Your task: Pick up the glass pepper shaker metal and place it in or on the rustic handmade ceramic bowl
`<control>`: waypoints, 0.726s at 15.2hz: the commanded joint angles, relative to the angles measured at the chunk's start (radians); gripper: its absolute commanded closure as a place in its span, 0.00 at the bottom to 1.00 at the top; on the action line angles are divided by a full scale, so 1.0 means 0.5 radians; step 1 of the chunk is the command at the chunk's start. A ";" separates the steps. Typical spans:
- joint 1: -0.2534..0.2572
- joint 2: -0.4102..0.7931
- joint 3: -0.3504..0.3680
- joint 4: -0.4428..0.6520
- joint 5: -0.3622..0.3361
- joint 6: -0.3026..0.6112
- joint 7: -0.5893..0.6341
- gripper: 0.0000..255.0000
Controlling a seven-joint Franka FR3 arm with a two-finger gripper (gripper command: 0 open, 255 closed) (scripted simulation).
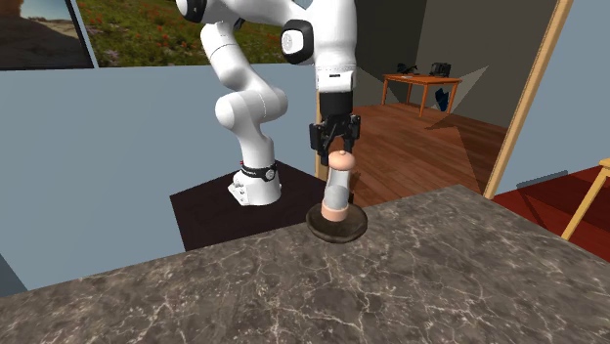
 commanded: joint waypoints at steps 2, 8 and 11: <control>0.000 0.000 0.000 0.000 0.000 0.000 0.000 0.00; 0.001 -0.068 0.005 0.096 0.004 -0.164 -0.001 0.00; 0.002 -0.113 0.010 0.191 0.008 -0.304 -0.001 0.00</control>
